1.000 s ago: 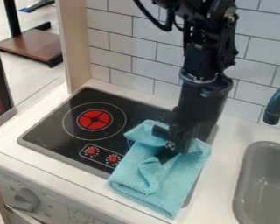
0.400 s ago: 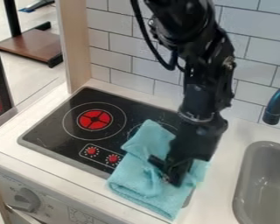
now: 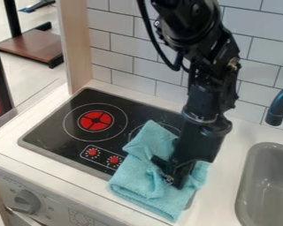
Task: Fold the cloth top to bottom
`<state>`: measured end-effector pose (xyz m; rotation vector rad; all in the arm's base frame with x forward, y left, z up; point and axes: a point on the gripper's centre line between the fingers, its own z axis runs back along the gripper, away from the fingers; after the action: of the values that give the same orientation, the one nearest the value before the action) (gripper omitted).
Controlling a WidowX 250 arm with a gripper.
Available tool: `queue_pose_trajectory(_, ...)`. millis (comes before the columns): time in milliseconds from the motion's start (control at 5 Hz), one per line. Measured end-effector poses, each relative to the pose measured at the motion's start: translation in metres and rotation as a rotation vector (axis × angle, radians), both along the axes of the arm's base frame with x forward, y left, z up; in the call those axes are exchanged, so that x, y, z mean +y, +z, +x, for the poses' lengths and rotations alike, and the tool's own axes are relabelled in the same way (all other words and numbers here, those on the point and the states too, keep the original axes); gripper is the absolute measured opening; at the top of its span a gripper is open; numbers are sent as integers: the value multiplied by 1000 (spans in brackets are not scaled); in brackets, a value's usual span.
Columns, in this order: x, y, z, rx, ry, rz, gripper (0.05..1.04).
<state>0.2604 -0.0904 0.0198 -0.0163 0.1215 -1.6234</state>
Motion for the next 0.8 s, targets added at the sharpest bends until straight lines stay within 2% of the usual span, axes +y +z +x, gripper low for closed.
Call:
queue_pose_trajectory(200,-1,3,-3,10,13,-17,431)
queue_pose_trajectory(600,-5,21,-6,-5,2,-62,967)
queue_pose_trajectory(800,-8,38,-3,-34,4,-99,1014)
